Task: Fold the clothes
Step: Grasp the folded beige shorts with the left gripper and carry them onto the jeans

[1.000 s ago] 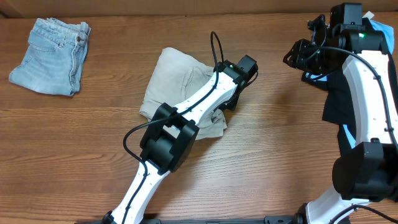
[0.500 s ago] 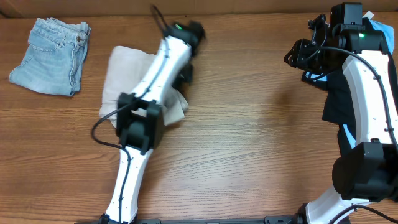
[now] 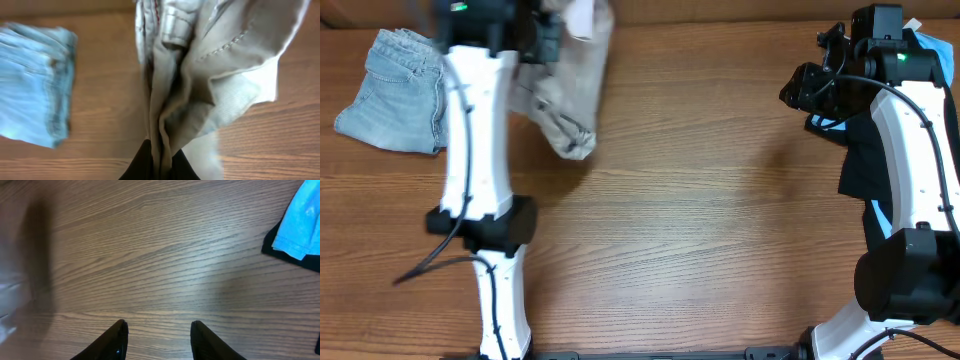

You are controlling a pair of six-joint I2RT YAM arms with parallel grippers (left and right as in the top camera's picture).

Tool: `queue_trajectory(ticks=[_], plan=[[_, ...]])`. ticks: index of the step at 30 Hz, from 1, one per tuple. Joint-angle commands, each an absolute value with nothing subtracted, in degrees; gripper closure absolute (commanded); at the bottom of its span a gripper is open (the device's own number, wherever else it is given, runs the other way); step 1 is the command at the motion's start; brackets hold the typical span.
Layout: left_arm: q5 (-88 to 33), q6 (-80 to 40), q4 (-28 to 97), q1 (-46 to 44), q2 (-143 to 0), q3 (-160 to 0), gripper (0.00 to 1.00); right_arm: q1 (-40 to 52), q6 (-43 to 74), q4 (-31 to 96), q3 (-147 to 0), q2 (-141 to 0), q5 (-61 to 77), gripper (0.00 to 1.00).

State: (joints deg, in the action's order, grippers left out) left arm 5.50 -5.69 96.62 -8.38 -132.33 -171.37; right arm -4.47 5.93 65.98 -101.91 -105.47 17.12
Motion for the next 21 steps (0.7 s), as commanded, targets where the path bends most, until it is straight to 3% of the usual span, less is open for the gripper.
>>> queue_trajectory(ticks=[1, 13, 21], plan=[[4.40, 3.40, 94.70, -4.21, -125.40, -173.58, 0.96, -4.58, 5.52, 65.65, -103.20, -103.94, 16.58, 0.56], [6.81, 17.78, 83.11, 10.37, -123.76, -172.81, 0.96, -4.58, 5.98, 66.59, -103.18, -103.94, 16.80, 0.56], [5.21, 18.28, 68.93, 22.11, -127.02, -168.11, 0.96, -4.56, 5.98, 67.61, -103.18, -103.94, 18.13, 0.56]])
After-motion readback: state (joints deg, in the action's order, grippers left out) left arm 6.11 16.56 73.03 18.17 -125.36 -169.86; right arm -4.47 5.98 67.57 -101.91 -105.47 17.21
